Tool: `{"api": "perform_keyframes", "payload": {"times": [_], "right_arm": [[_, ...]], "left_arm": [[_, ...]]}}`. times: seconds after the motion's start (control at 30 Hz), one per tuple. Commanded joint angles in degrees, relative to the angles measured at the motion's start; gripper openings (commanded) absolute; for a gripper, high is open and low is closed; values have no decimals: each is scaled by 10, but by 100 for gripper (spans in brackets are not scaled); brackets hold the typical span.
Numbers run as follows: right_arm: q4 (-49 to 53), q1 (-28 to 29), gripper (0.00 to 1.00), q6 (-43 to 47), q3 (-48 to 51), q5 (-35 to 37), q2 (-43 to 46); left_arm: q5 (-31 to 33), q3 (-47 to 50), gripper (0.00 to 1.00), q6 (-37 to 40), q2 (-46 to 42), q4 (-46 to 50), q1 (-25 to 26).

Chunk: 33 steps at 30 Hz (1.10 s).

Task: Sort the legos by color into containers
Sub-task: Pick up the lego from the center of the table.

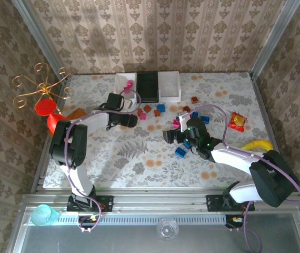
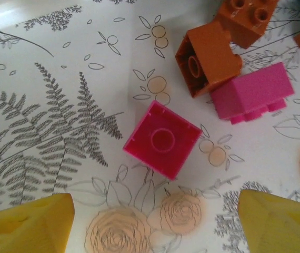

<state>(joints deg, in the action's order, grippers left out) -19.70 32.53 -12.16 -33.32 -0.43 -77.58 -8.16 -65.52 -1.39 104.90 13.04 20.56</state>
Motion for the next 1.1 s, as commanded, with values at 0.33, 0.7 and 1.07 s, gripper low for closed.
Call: {"api": "perform_keyframes", "payload": {"times": [0.33, 0.7, 1.07], "right_arm": [[-1, 2, 100, 2, 29, 18, 42], [8, 2, 100, 3, 28, 28, 44], [3, 2, 100, 0, 24, 31, 31]], "left_arm": [[4, -156, 67, 18, 113, 120, -1], [-16, -180, 53, 8, 142, 123, -9], [9, -126, 34, -47, 36, 11, -40]]}}
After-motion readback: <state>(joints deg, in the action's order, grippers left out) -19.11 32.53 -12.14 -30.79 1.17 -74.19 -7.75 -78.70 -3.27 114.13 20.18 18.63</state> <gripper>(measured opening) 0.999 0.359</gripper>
